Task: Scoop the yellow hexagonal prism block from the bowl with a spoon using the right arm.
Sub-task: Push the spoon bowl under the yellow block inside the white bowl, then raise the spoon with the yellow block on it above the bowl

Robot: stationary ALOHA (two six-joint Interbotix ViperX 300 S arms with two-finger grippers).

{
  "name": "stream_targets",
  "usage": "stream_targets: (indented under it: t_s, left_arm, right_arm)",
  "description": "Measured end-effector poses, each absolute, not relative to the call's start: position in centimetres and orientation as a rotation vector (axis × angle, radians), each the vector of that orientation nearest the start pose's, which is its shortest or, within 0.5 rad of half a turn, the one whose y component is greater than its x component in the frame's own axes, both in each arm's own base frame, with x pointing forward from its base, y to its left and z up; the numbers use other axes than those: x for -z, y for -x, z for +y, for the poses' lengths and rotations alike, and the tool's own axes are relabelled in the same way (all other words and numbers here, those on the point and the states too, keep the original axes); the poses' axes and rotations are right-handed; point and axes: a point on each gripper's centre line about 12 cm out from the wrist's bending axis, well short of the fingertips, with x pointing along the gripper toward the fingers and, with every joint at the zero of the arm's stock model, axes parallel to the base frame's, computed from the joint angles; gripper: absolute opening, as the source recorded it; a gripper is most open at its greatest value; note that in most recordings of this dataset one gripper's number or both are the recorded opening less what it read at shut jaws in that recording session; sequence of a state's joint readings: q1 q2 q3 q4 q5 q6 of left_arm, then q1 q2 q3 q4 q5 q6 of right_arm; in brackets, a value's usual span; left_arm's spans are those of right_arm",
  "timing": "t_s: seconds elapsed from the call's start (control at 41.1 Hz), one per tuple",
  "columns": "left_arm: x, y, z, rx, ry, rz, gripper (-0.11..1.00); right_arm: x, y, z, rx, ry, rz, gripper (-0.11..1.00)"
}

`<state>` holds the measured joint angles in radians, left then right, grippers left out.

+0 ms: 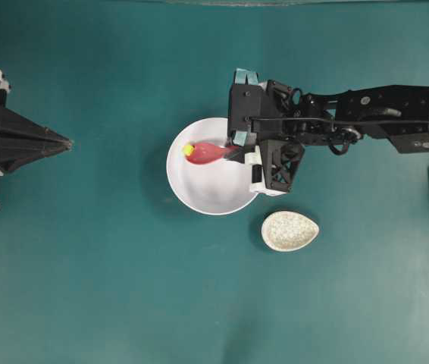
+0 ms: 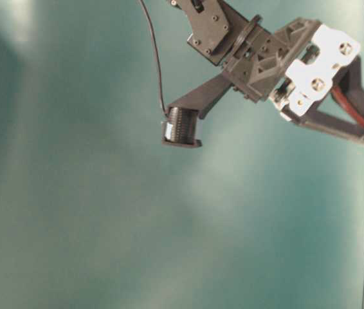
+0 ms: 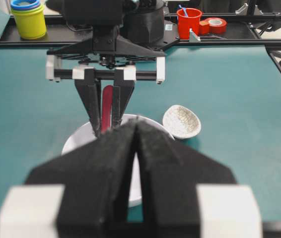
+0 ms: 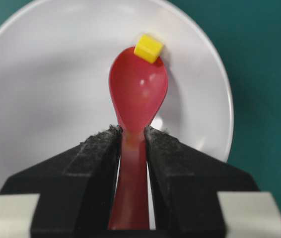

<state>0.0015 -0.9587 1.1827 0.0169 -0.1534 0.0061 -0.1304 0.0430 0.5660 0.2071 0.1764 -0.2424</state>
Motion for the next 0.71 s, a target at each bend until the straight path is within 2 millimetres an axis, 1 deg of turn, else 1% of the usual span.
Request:
stream_targets:
  t_s: [0.17,0.316,0.511,0.705]
  left_arm:
    - [-27.3,-19.9,0.0,0.002,-0.023,0.072,0.00]
    - [-27.3,-19.9,0.0,0.002,-0.021,0.072,0.00]
    - [-27.3,-19.9,0.0,0.002,-0.023,0.071,0.00]
    - [-27.3,-19.9,0.0,0.002,-0.023,0.072,0.00]
  right_arm:
    - [-17.2,-40.1,-4.9,0.082,-0.024,0.750,0.24]
    - [-17.1,-39.6,-4.8,0.087,-0.021,0.737,0.24]
    - [-17.4,-38.6,-4.0,0.083,-0.016,0.691,0.24]
    - [-18.6,-37.5,-3.0,0.077,0.003,0.595,0.24]
